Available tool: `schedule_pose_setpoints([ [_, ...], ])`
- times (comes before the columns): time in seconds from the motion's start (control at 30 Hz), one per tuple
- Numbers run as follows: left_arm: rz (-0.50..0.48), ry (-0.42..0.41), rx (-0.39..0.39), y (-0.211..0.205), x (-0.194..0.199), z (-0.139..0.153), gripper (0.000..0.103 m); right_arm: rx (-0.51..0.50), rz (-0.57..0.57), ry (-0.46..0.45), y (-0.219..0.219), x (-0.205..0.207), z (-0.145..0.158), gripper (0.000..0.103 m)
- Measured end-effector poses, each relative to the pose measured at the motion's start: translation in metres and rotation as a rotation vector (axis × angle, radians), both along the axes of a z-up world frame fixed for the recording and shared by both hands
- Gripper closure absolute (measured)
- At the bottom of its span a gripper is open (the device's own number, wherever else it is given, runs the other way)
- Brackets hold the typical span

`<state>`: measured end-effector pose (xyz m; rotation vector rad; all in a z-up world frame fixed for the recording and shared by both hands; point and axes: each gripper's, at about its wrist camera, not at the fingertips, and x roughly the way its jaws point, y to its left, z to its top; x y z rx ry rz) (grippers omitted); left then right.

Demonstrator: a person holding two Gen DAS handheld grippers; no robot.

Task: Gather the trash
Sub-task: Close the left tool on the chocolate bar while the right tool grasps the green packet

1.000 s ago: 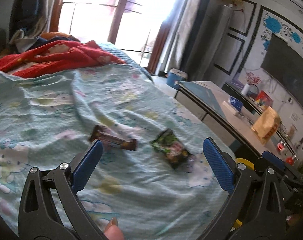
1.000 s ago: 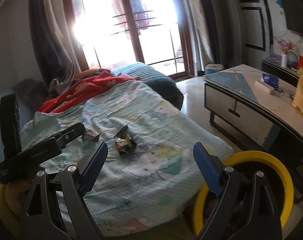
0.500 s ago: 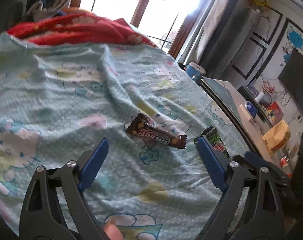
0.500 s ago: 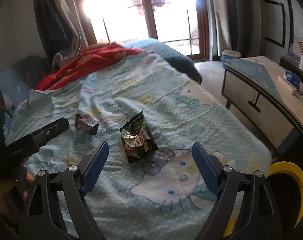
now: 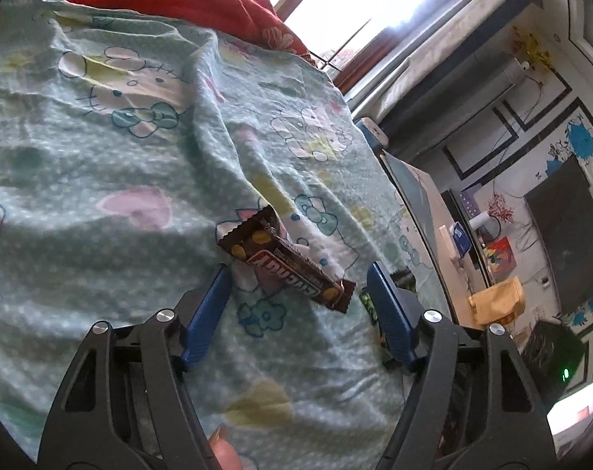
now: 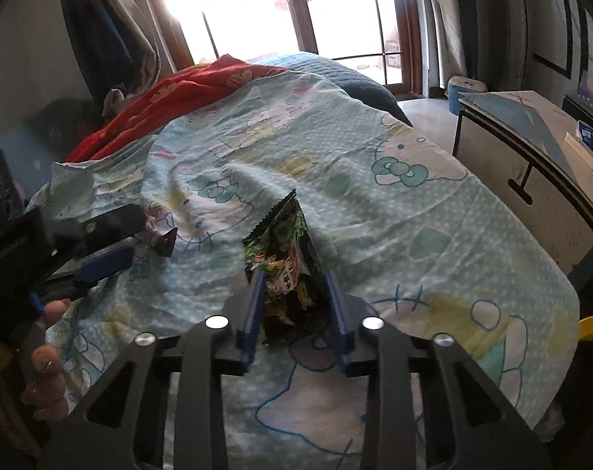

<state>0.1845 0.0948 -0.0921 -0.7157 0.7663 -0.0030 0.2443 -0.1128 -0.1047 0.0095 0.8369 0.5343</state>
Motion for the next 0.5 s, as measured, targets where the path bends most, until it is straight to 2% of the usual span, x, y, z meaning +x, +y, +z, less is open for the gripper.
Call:
schedule_pose_setpoints([
  [0.1,0.019,0.006,0.001,-0.002,0.006,-0.002,0.049,0.013,-0.004,-0.006,-0.003,-0.008,0.0,0.087],
  [0.17,0.033,0.011,0.015,-0.002,0.009,-0.002,0.059,0.025,-0.011,-0.006,-0.007,-0.014,0.001,0.088],
  [0.23,0.043,0.023,0.038,-0.002,0.012,-0.004,0.078,0.034,-0.019,-0.007,-0.011,-0.019,0.002,0.089],
  [0.33,0.044,0.02,0.042,-0.001,0.011,-0.007,0.086,0.047,-0.028,-0.002,-0.018,-0.029,0.001,0.089],
  [0.5,0.01,-0.006,0.023,-0.005,0.003,-0.001,0.089,0.059,-0.035,0.0,-0.025,-0.041,0.001,0.089],
])
